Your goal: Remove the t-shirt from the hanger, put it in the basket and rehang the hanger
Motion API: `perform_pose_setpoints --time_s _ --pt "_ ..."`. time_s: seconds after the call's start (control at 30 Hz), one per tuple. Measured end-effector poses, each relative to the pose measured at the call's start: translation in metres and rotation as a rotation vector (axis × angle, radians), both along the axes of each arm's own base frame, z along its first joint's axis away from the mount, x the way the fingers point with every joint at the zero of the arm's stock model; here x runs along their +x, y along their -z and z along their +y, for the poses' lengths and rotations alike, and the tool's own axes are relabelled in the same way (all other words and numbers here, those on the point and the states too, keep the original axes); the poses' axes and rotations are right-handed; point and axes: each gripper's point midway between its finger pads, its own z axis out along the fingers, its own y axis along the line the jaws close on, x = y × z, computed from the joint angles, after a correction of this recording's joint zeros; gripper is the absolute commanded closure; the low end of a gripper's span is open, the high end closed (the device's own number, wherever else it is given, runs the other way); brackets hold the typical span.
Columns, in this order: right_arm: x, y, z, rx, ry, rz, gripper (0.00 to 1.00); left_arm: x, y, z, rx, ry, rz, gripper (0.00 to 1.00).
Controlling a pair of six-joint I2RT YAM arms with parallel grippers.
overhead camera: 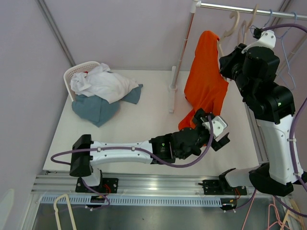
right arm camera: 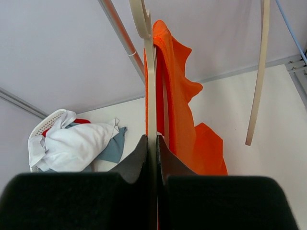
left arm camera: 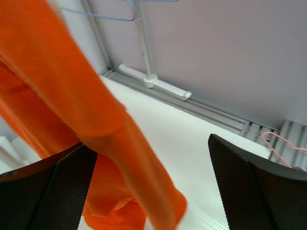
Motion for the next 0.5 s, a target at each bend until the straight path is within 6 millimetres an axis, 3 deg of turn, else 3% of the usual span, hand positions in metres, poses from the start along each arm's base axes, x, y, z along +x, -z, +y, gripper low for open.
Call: perform_pose_setpoints --time_s 0.1,0.13,0.23,0.37,0.5 --pt "-0.001 -0.001 0.000 0.002 -0.006 0.000 1.00 0.023 0.002 0.005 0.007 -0.078 0.019 0.08" --pt "-0.002 -0.001 0.001 0.003 -0.007 -0.001 1.00 0.029 0.001 0.007 0.005 -0.101 0.022 0.37" --pt "-0.002 -0.001 0.002 0.003 -0.015 0.001 1.00 0.047 -0.005 0.018 -0.014 -0.182 0.027 0.97" --pt "-0.002 0.000 0.002 0.000 -0.015 0.005 1.00 0.057 -0.010 0.026 -0.009 -0.251 0.023 0.99" --pt "0.001 0.001 0.002 -0.014 -0.012 0.007 1.00 0.049 -0.010 0.028 -0.006 -0.280 0.017 0.99"
